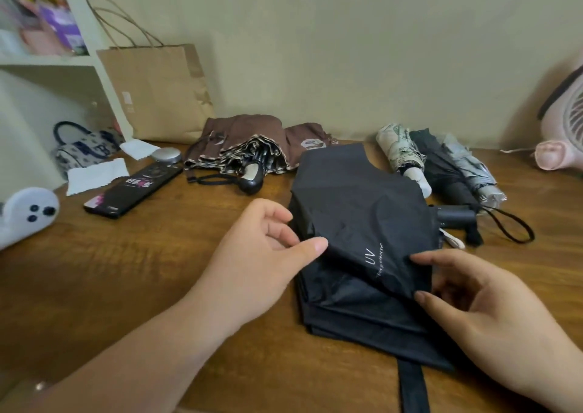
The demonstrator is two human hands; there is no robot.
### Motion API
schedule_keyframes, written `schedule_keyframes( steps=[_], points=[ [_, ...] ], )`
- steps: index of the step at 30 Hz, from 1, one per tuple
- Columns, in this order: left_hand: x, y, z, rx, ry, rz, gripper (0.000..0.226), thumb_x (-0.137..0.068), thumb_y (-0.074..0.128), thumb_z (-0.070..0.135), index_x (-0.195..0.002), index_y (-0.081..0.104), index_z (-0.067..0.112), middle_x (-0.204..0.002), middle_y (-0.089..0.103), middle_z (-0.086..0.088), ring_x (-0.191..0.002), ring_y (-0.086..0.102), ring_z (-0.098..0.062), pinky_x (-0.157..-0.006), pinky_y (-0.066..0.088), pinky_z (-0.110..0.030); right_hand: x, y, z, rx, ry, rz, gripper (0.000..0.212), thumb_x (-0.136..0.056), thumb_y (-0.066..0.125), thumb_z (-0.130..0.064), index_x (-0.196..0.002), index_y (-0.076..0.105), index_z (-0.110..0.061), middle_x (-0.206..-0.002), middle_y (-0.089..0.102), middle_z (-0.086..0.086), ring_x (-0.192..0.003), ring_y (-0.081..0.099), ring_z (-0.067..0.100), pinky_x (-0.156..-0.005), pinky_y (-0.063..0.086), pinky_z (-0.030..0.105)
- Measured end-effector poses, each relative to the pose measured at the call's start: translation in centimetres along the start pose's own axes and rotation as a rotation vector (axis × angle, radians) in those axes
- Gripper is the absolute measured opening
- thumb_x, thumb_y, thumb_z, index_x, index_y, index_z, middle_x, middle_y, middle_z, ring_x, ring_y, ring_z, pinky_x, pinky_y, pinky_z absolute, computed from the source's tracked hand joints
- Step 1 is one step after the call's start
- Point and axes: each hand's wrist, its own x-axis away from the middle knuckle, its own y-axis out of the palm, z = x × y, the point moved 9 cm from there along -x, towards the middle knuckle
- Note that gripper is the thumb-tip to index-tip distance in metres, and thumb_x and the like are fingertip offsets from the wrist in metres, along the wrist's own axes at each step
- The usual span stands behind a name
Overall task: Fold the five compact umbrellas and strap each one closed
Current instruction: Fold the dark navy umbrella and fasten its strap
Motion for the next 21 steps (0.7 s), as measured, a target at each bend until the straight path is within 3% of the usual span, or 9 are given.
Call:
schedule_keyframes(
  steps=[2, 5, 8, 10, 12, 14, 18, 21],
  points=[
    [-0.5, 0.5, -0.3, 0.089, -0.082, -0.081, 0.038, -0.081, 0.081, 0.041, -0.112, 0.059, 0.033, -0.076, 0.071, 0.005, -0.058, 0.062, -0.008, -0.058, 0.048, -0.027, 0.0, 0.0, 0.0, 0.019, -0.016, 0.006, 0.052, -0.077, 0.084, -0.006, -0.105, 0.067, -0.046, -0.073, 0.064, -0.004, -0.057, 0.057, 0.013, -0.059, 0.046, 0.018],
    [-0.6, 1.5, -1.3, 0.262, -0.191, -0.160, 0.016, -0.091, 0.075, 0.031, -0.100, 0.070, 0.019, -0.064, 0.061, -0.001, -0.044, 0.043, -0.011, -0.041, 0.031, -0.023, 0.1, -0.4, -0.1, 0.008, -0.014, 0.022, 0.045, -0.078, 0.083, -0.005, -0.097, 0.075, -0.044, -0.072, 0.064, -0.007, -0.059, 0.058, 0.012, -0.058, 0.045, 0.015],
    [-0.7, 2.2, -2.2, 0.439, -0.274, -0.202, 0.023, -0.092, 0.072, 0.026, -0.111, 0.070, 0.013, -0.066, 0.057, -0.004, -0.040, 0.037, -0.009, -0.037, 0.022, -0.020, 0.1, -0.6, 0.0, -0.012, 0.003, 0.039, 0.038, -0.080, 0.081, -0.002, -0.090, 0.077, -0.039, -0.069, 0.066, -0.006, -0.057, 0.058, 0.009, -0.057, 0.043, 0.013],
    [-0.9, 2.2, -1.9, 0.477, -0.267, -0.197, 0.018, -0.093, 0.071, 0.022, -0.107, 0.069, 0.012, -0.064, 0.055, -0.005, -0.038, 0.036, -0.009, -0.036, 0.020, -0.019, 0.1, -0.6, -0.1, -0.026, 0.019, 0.036, 0.037, -0.082, 0.079, 0.000, -0.090, 0.076, -0.036, -0.068, 0.067, -0.004, -0.057, 0.057, 0.007, -0.056, 0.042, 0.012],
    [-0.9, 2.3, -1.8, 0.434, -0.248, -0.222, 0.011, -0.094, 0.070, 0.020, -0.085, 0.071, 0.014, -0.061, 0.054, -0.005, -0.036, 0.036, -0.009, -0.037, 0.018, -0.018, 0.1, -0.6, -0.1, -0.065, 0.038, 0.049, 0.034, -0.082, 0.077, 0.002, -0.087, 0.076, -0.031, -0.065, 0.067, -0.005, -0.055, 0.056, 0.004, -0.055, 0.042, 0.010],
    [-0.8, 2.3, -2.1, 0.365, -0.260, -0.274, 0.029, -0.095, 0.069, 0.019, -0.067, 0.070, 0.019, -0.057, 0.054, -0.004, -0.036, 0.039, -0.009, -0.035, 0.021, -0.019, 0.2, -1.0, 0.3, -0.116, 0.067, 0.079, 0.032, -0.083, 0.075, 0.005, -0.083, 0.077, -0.027, -0.061, 0.067, -0.009, -0.052, 0.056, 0.001, -0.054, 0.041, 0.008],
    [-0.6, 1.8, -2.2, 0.185, -0.257, -0.337, 0.037, -0.097, 0.068, 0.018, -0.060, 0.070, 0.021, -0.056, 0.057, -0.004, -0.039, 0.044, -0.010, -0.035, 0.029, -0.017, 0.4, -1.6, 0.8, -0.122, 0.111, 0.114, 0.034, -0.082, 0.073, 0.005, -0.077, 0.078, -0.028, -0.062, 0.070, -0.009, -0.046, 0.054, 0.002, -0.047, 0.039, 0.008],
    [-0.9, 1.2, -2.3, -0.048, -0.214, -0.370, 0.042, -0.098, 0.068, 0.021, -0.056, 0.070, 0.026, -0.057, 0.062, -0.003, -0.042, 0.049, -0.012, -0.038, 0.033, -0.020, 0.6, -1.5, 0.3, -0.015, 0.085, 0.105, 0.036, -0.077, 0.074, 0.004, -0.072, 0.076, -0.032, -0.067, 0.071, -0.013, -0.059, 0.063, 0.007, -0.053, 0.044, 0.009]
  ],
)
